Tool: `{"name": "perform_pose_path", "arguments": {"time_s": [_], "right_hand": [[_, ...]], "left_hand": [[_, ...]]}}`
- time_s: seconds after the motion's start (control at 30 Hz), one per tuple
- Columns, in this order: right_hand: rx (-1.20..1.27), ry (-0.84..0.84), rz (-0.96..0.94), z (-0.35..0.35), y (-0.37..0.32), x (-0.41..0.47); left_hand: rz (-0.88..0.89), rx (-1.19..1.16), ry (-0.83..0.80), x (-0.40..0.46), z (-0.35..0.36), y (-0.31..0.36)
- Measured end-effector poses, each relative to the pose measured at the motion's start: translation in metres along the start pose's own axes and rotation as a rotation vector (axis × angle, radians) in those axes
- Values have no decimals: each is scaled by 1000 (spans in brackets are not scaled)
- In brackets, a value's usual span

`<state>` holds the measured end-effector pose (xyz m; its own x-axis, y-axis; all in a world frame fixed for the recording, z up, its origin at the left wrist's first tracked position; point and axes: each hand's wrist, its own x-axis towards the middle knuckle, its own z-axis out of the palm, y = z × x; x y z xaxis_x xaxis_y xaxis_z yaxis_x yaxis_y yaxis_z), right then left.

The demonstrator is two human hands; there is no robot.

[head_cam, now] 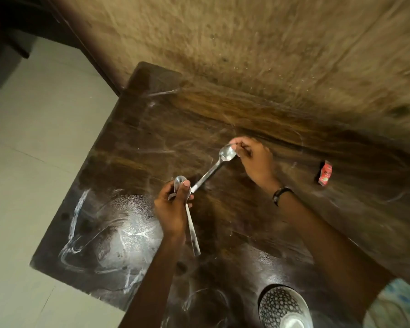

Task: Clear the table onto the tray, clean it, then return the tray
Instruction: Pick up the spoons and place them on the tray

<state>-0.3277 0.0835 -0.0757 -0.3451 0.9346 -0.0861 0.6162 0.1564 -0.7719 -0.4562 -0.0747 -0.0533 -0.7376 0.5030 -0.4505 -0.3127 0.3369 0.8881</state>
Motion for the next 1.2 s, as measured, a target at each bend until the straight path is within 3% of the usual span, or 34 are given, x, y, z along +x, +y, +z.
{"name": "perform_pose_path", "arguments": {"time_s": [0.1, 0.2, 0.4, 0.77, 1.03, 1.2], "right_hand": [[309, -56, 136, -32, 5, -26], [464, -145, 138, -66, -4, -44], [325, -299, 43, -109, -6, -77], [189, -77, 102, -208, 63, -157], [72, -30, 109, -297, 128, -236], [95, 164, 173, -344, 172, -305]], "left_hand": [[-40, 11, -75, -10, 13, -2], [-81, 41, -193, -23, 31, -4], [-120, 89, -419, -69, 77, 1], [-182, 247, -711, -194, 158, -12], [-96, 394, -941, -301, 210, -42], [-145, 355, -868, -376, 260, -67]]}}
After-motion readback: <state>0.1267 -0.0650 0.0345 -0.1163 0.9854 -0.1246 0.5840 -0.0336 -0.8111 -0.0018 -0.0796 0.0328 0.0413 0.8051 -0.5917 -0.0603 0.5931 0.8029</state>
